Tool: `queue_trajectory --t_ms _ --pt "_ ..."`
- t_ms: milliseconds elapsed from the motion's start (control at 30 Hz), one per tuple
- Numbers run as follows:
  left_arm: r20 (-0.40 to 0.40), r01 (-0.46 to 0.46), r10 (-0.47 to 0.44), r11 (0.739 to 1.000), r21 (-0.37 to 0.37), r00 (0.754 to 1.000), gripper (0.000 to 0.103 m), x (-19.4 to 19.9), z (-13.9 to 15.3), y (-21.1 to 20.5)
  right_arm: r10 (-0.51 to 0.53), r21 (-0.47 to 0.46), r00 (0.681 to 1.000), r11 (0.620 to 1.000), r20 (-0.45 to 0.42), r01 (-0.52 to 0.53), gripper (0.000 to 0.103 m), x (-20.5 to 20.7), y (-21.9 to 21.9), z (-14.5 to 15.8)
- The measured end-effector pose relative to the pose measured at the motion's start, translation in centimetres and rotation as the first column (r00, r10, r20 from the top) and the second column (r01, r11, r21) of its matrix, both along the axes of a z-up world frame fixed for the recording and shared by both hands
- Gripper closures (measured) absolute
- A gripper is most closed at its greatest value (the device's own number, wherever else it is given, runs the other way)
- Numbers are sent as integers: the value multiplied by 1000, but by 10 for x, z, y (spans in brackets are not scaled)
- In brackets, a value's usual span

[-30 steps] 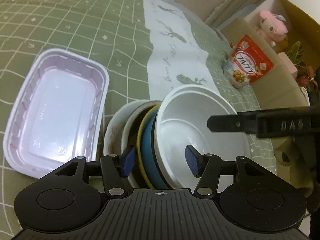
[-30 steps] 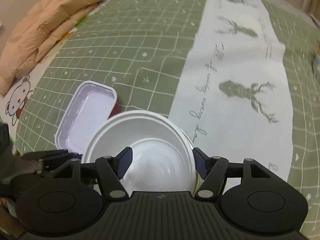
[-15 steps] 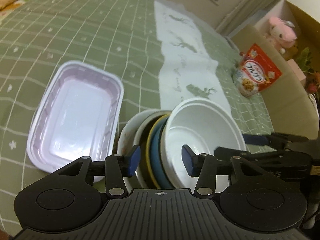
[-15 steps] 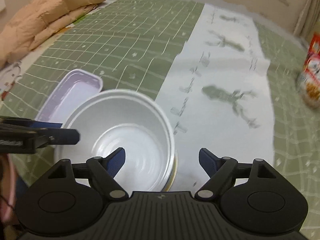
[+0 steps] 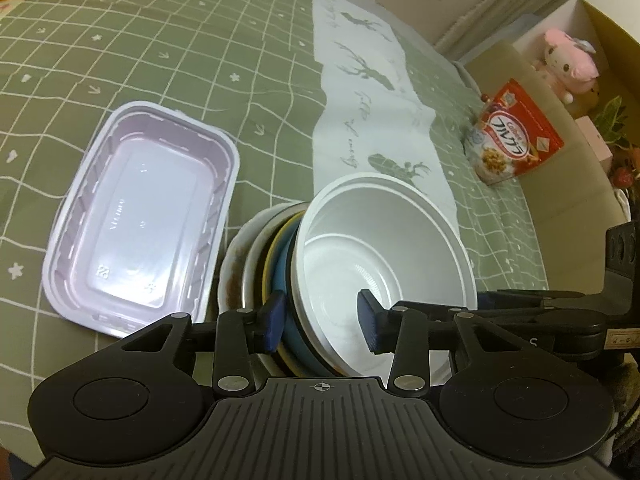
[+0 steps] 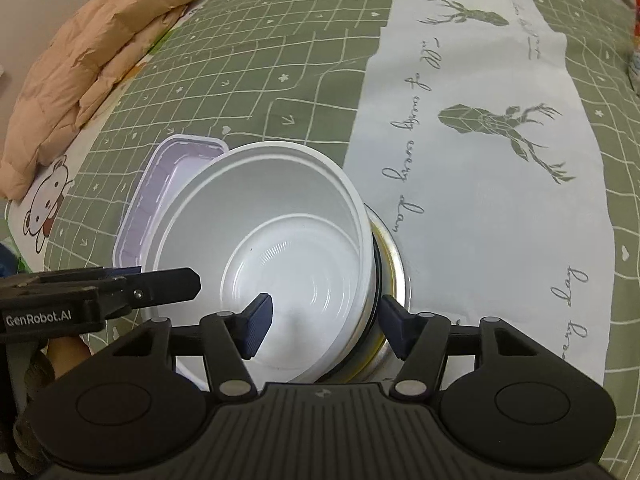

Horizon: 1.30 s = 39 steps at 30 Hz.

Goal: Organize plates and bowls
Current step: 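Open the right gripper and lift it off the bowl stack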

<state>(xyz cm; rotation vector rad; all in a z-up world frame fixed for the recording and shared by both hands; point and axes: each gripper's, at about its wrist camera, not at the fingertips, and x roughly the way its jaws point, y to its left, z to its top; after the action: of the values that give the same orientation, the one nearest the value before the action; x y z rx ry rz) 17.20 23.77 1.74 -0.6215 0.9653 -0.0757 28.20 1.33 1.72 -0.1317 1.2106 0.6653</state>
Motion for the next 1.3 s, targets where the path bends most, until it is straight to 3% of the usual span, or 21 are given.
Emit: queue_trajectory --t_ms 200,367,600,900,1200,1300 --pt "66 8 -7 1000 -18 998 63 -3 19 2 -5 13 998 1000 62 4 43 2 -9 10" --pt "104 27 -25 999 -17 994 62 -3 32 -4 3 18 999 1000 52 -4 43 0 -9 8" --pt "66 -27 26 1000 14 997 62 -3 23 5 12 51 998 999 58 -15 42 -2 -6 15" --pt "48 -11 11 1000 5 999 63 0 14 2 35 68 998 997 46 -38 42 -7 -6 16" --pt "101 -23 21 1000 18 995 64 -17 25 20 16 7 992 1000 127 -17 42 -5 -8 27" --pt "138 -82 76 996 40 988 64 -31 29 42 -5 -27 980 1000 199 11 42 -3 -7 41"
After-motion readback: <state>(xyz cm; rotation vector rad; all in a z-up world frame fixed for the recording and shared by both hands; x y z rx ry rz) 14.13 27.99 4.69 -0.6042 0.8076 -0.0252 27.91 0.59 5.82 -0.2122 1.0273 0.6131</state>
